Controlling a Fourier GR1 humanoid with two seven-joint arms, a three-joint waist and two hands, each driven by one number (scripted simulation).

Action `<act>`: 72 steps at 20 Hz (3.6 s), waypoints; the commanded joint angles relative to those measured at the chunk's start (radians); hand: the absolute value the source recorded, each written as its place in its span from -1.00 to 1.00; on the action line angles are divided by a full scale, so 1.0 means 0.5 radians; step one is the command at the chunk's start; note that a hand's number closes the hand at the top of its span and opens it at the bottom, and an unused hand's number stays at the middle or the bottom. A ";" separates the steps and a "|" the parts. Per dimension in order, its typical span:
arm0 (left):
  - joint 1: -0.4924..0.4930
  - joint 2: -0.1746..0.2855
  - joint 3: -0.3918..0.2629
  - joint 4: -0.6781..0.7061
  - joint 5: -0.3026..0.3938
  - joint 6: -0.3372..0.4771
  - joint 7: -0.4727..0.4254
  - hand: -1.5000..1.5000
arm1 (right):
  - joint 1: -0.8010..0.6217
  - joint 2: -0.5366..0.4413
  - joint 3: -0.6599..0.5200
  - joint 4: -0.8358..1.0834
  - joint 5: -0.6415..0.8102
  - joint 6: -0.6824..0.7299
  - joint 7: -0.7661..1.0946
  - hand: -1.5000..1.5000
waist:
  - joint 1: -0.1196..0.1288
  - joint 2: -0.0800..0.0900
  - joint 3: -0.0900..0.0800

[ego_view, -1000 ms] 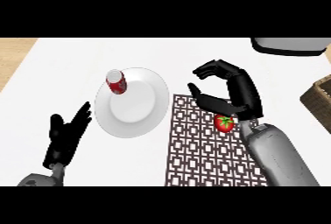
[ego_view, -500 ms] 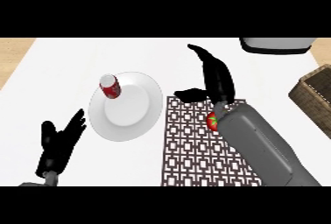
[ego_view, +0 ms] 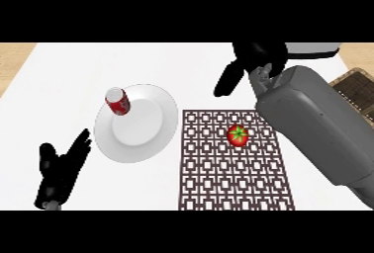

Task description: Pick the tomato from the placemat and place it in the basket

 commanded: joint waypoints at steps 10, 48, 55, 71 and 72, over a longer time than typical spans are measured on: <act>0.155 0.014 0.006 0.082 0.013 -0.051 0.029 0.00 | -0.306 -0.222 -0.152 -0.055 -0.807 1.003 0.644 -1.00 | -0.018 0.032 -0.013; 0.112 -0.073 0.022 0.027 -0.085 -0.117 0.090 0.00 | 0.702 0.021 0.306 -0.389 -0.154 0.294 0.396 -1.00 | 0.039 0.063 -0.007; 0.103 -0.107 0.071 0.095 -0.078 -0.144 0.037 0.00 | 0.796 -0.025 0.193 -0.325 -0.073 0.302 0.233 -1.00 | 0.038 0.066 -0.007; 0.205 -0.127 0.085 -0.002 -0.120 -0.173 0.069 0.00 | 0.866 0.162 0.196 0.109 0.141 0.375 0.068 -1.00 | 0.068 0.069 -0.006; 0.132 -0.165 0.076 0.045 -0.167 -0.115 0.088 0.00 | 0.906 0.161 0.182 0.048 0.154 0.357 0.086 -1.00 | 0.044 0.066 -0.007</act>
